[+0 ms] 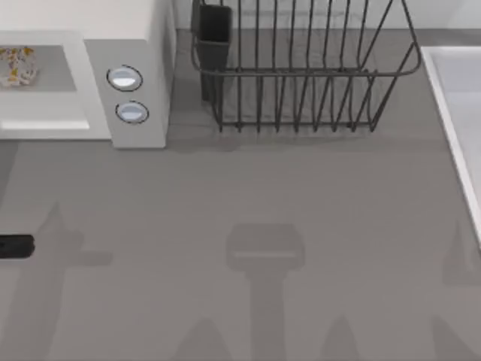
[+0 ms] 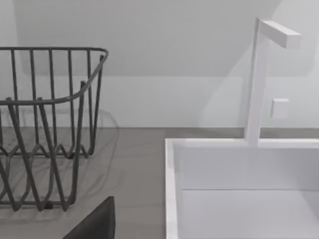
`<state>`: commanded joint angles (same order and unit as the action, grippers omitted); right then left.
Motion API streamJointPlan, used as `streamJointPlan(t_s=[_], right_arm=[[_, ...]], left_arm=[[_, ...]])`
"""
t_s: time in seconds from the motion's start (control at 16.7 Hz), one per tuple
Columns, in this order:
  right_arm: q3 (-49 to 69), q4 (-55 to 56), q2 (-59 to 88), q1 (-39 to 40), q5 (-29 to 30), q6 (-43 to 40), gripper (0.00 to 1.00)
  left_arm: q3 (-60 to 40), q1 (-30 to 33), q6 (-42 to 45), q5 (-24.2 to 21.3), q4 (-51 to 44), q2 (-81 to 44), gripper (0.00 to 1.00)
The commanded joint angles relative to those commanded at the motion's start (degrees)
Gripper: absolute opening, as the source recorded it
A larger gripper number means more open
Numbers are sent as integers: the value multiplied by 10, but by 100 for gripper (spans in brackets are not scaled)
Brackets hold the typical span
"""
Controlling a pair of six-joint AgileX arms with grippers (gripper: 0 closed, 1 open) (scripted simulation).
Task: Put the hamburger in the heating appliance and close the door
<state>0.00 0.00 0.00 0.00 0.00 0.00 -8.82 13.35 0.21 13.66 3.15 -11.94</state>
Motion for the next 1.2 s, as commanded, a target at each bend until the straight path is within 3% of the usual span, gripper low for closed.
streamJointPlan(t_s=[0.24, 0.6, 0.78, 1.08, 1.2], right_arm=[[0, 0, 0, 0, 0, 0, 100], [0, 0, 0, 0, 0, 0, 100], [0, 0, 0, 0, 0, 0, 100], [0, 0, 0, 0, 0, 0, 100], [0, 0, 0, 0, 0, 0, 100]], left_arm=[[-7, 53, 0, 51, 16, -23, 0], [-6, 54, 0, 52, 16, -21, 0], [-5, 23, -1, 25, -13, 17, 0], [12, -57, -2, -58, -93, 107, 0], [15, -65, -2, -66, -101, 115, 0]])
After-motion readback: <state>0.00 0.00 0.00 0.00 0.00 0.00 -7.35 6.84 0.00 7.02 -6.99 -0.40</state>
